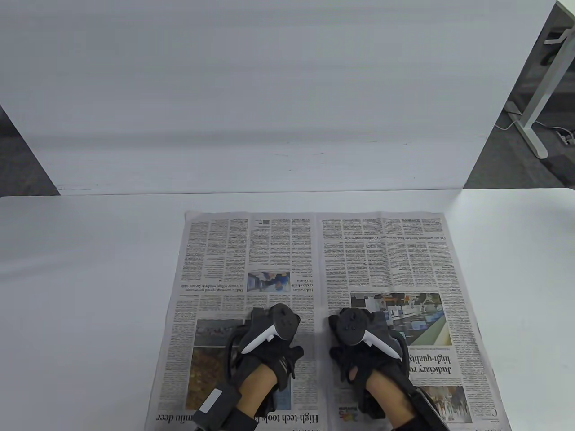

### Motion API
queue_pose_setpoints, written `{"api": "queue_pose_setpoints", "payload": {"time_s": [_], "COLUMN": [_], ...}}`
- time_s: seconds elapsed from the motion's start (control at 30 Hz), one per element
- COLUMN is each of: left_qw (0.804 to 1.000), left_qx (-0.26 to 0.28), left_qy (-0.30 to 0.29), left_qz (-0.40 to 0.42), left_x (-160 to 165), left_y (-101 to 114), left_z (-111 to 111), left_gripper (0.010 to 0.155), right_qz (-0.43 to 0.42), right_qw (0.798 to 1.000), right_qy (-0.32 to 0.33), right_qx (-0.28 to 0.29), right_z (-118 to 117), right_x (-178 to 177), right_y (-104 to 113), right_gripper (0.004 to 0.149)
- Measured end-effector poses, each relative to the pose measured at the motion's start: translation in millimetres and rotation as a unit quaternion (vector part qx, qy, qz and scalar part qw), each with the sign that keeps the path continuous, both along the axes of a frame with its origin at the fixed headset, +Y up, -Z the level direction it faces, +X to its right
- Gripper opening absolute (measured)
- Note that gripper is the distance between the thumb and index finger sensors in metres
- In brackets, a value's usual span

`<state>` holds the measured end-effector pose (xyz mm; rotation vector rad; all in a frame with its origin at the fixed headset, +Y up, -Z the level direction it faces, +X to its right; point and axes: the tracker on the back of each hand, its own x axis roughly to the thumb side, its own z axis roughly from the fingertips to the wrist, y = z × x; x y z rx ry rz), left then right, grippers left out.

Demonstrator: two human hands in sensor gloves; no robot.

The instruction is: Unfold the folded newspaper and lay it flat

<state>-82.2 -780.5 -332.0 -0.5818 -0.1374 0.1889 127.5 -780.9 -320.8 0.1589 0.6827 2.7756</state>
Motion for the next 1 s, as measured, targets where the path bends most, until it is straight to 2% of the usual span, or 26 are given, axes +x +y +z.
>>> {"api": "queue_pose_setpoints", "payload": {"time_s": [0.27, 1.0], "left_qw": [0.999, 0.986], "left_qx": [0.003, 0.007], "left_qy": [0.033, 0.167], "left_qz": [0.01, 0.019], "left_x": [-18.3, -95.4], "left_y": [-0.9, -1.7], "left_z": [-3.9, -19.1], "left_gripper": [0.073, 0.074], "right_qz": [0.001, 0.0], "right_qw": [0.999, 0.989], "right_qy": [-0.033, -0.149], "right_qx": [0.002, 0.012], "right_z": [-3.9, -21.3], "right_x": [15.9, 98.5], "right_y": [-0.6, -5.5], "right_gripper": [0.07, 0.071]}}
